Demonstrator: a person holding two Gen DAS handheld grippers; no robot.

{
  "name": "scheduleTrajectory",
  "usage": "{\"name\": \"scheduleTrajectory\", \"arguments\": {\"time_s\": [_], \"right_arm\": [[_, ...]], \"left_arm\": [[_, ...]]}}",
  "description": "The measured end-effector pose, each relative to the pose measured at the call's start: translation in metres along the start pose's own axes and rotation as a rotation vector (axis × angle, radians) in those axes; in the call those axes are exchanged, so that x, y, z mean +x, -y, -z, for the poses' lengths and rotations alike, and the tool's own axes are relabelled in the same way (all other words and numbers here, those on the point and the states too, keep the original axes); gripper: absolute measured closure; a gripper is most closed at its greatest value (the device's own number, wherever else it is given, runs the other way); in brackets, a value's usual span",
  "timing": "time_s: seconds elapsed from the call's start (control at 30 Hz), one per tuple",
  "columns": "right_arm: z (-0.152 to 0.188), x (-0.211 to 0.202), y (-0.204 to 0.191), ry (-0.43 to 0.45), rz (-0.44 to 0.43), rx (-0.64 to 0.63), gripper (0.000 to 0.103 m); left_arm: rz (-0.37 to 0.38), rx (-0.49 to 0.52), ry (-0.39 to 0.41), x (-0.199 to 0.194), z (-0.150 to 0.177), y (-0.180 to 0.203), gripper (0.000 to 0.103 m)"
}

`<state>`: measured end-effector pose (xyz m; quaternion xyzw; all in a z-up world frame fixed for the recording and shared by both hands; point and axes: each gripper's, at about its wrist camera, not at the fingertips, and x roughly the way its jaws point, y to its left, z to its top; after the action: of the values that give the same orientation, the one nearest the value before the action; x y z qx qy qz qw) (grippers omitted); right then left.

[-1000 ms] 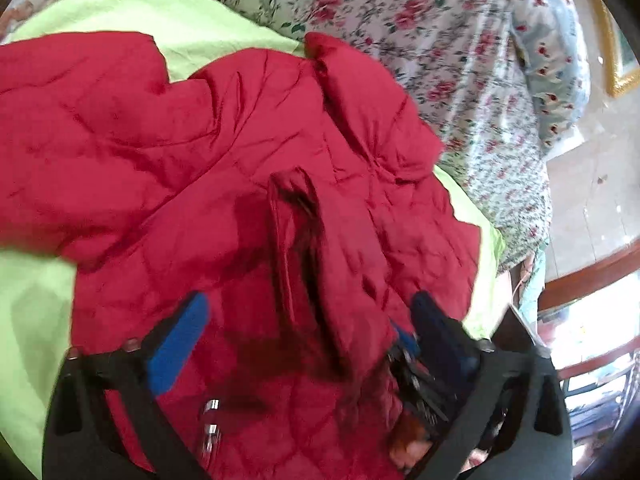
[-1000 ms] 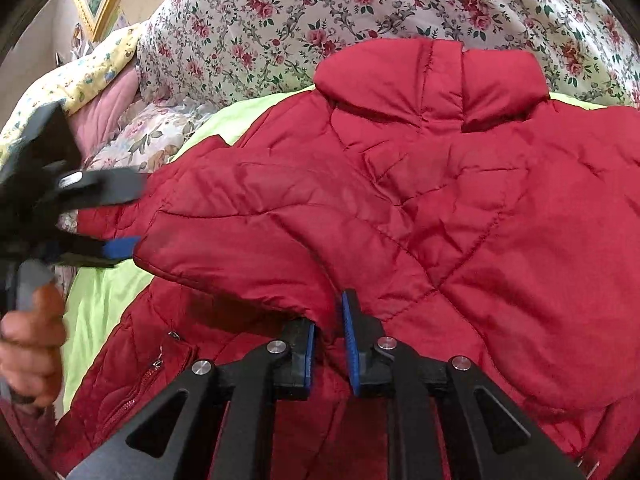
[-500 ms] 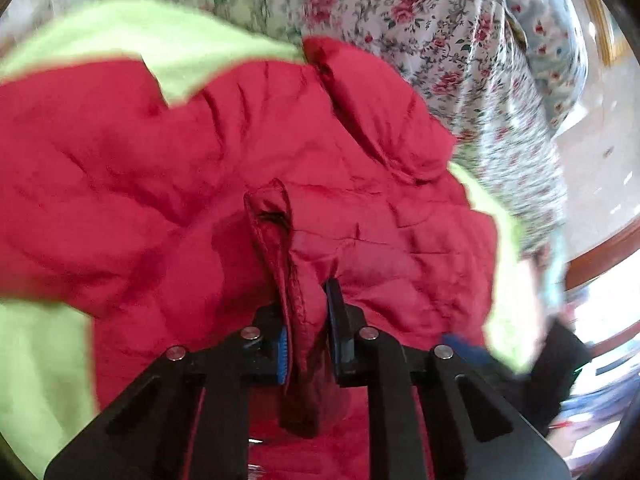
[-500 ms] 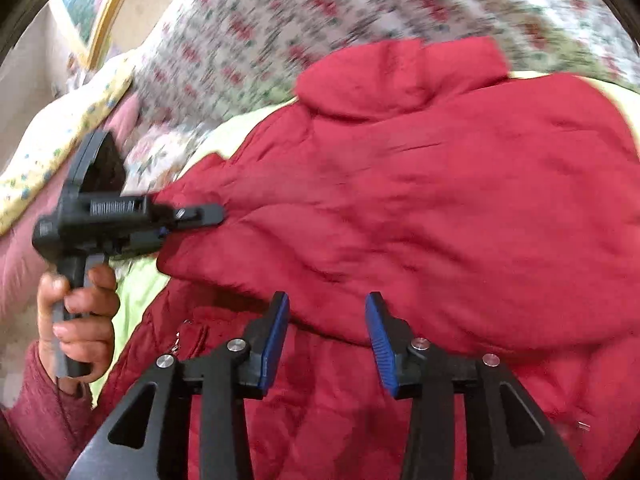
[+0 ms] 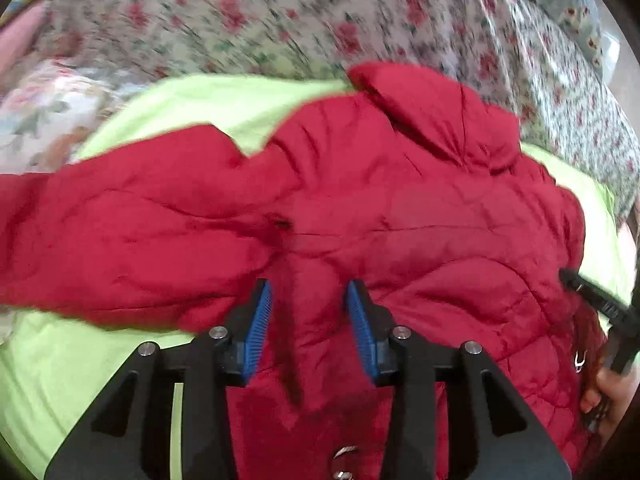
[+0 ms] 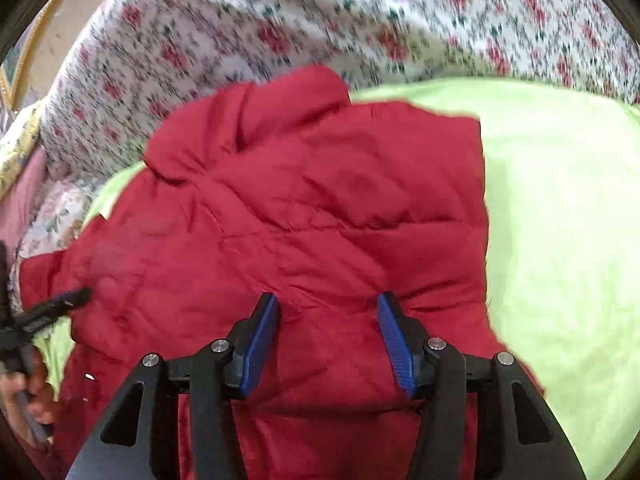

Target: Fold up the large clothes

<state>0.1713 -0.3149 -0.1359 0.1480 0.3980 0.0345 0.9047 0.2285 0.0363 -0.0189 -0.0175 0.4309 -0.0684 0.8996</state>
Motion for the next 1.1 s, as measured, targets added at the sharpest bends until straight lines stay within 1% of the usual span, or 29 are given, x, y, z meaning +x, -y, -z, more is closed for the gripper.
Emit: {"name": "scheduleTrajectory", "arguments": {"time_s": [0.07, 0.13, 0.2, 0.23, 0.27, 0.33, 0.4, 0.43, 0.5, 0.7, 0.8, 0.9, 0.93, 0.97, 1.0, 1.03, 1.1], "right_arm": [[0.005, 0.007, 0.002, -0.006, 0.004, -0.007, 0.047], [0.006, 0.01, 0.003, -0.004, -0.005, -0.011, 0.041], [0.005, 0.013, 0.0, -0.008, 0.007, -0.023, 0.039], [0.004, 0.013, -0.002, -0.008, 0.012, -0.033, 0.037], [0.004, 0.013, -0.003, -0.007, 0.019, -0.043, 0.037], [0.005, 0.013, -0.003, -0.001, 0.022, -0.049, 0.036], [0.004, 0.013, -0.002, 0.004, 0.014, -0.042, 0.036], [0.005, 0.012, 0.0, 0.007, 0.011, -0.041, 0.036], [0.006, 0.013, 0.0, 0.011, 0.013, -0.045, 0.036], [0.005, 0.017, -0.003, 0.007, 0.048, -0.072, 0.036], [0.004, 0.01, 0.0, -0.007, 0.045, -0.045, 0.037], [0.008, -0.01, -0.003, -0.001, 0.045, -0.028, 0.037], [0.01, -0.019, -0.004, 0.006, 0.034, -0.022, 0.037], [0.013, -0.028, -0.006, 0.013, 0.018, -0.016, 0.037], [0.016, -0.034, -0.007, 0.018, 0.005, -0.013, 0.037], [0.019, -0.042, -0.008, 0.022, -0.014, -0.009, 0.037], [0.025, -0.055, -0.012, 0.023, -0.047, -0.002, 0.037]], "left_arm": [[0.024, -0.026, 0.05, -0.017, 0.004, -0.004, 0.065], [0.112, -0.041, 0.073, -0.027, 0.008, -0.004, 0.065], [0.193, -0.025, 0.056, -0.023, 0.01, 0.005, 0.065], [0.205, -0.012, 0.043, -0.016, 0.013, 0.011, 0.065], [0.194, 0.004, 0.03, -0.009, 0.017, 0.017, 0.065], [0.137, 0.03, -0.018, 0.014, 0.022, 0.027, 0.065], [0.115, 0.023, -0.074, 0.037, 0.028, 0.025, 0.065], [0.113, 0.019, -0.085, 0.043, 0.03, 0.022, 0.064], [0.124, 0.017, -0.08, 0.046, 0.034, 0.019, 0.064], [0.098, 0.045, -0.071, 0.044, 0.036, 0.024, 0.064], [0.127, 0.01, -0.063, 0.038, 0.036, 0.018, 0.063], [0.186, -0.05, -0.051, 0.026, 0.037, 0.008, 0.053], [0.196, -0.08, -0.042, 0.02, 0.039, 0.002, 0.048], [0.204, -0.106, -0.036, 0.016, 0.04, -0.003, 0.048], [0.207, -0.134, -0.035, 0.012, 0.042, -0.01, 0.044], [0.173, -0.169, -0.038, 0.009, 0.045, -0.019, 0.036], [0.133, -0.227, -0.035, 0.003, 0.05, -0.038, 0.035]]}}
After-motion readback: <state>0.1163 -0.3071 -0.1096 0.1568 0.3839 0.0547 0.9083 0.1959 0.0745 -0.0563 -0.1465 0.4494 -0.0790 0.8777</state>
